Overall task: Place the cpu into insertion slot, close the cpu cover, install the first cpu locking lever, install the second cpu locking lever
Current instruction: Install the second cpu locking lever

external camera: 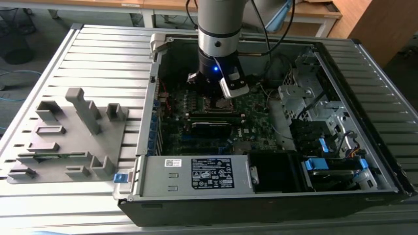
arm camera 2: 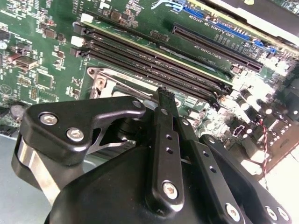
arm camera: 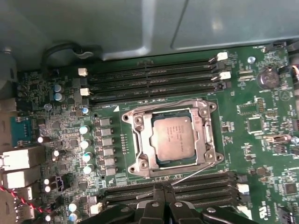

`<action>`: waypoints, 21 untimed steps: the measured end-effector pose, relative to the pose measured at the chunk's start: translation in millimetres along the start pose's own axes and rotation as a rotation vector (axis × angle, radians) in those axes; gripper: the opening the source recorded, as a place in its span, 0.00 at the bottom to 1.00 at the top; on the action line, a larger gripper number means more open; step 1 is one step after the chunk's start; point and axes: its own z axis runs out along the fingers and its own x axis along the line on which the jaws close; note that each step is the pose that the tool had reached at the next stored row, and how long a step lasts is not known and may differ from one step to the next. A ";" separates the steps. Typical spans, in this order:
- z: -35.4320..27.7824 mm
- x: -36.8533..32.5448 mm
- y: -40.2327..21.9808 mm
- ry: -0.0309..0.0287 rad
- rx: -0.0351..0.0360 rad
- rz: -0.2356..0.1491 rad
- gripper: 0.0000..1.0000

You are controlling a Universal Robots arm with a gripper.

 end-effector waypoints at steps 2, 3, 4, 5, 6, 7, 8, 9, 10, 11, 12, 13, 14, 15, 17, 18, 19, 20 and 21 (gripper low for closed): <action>3.5 0.8 -0.3 0.0001 -0.0006 0.000 0.10; 5.3 1.2 -0.4 0.0002 -0.0010 0.000 0.10; 6.7 1.7 -0.5 0.0001 -0.0011 0.000 0.10; 7.6 2.0 -0.6 0.0002 -0.0012 0.000 0.10; 7.8 2.0 -0.6 0.0002 -0.0011 0.000 0.10; 7.9 2.0 -0.7 0.0003 -0.0009 0.000 0.10; 8.0 2.0 -0.7 0.0003 -0.0009 0.000 0.10; 8.1 2.1 -0.6 0.0002 -0.0010 0.000 0.10; 8.2 2.1 -0.6 0.0002 -0.0011 0.000 0.10; 8.3 2.1 -0.6 0.0002 -0.0012 0.000 0.10; 8.3 2.1 -0.6 0.0002 -0.0012 0.000 0.10; 8.3 2.1 -0.6 0.0002 -0.0012 0.000 0.10; 8.3 2.1 -0.6 0.0002 -0.0011 0.000 0.10; 8.3 2.1 -0.6 0.0002 -0.0011 0.000 0.10; 8.5 2.2 -0.7 0.0001 -0.0013 0.000 0.10; 8.9 2.3 -0.7 0.0000 -0.0015 0.000 0.10; 9.4 2.3 -0.6 0.0000 -0.0016 0.000 0.10; 9.9 2.6 -0.7 0.0001 -0.0013 0.000 0.10; 10.6 3.1 -0.9 0.0002 -0.0012 0.000 0.10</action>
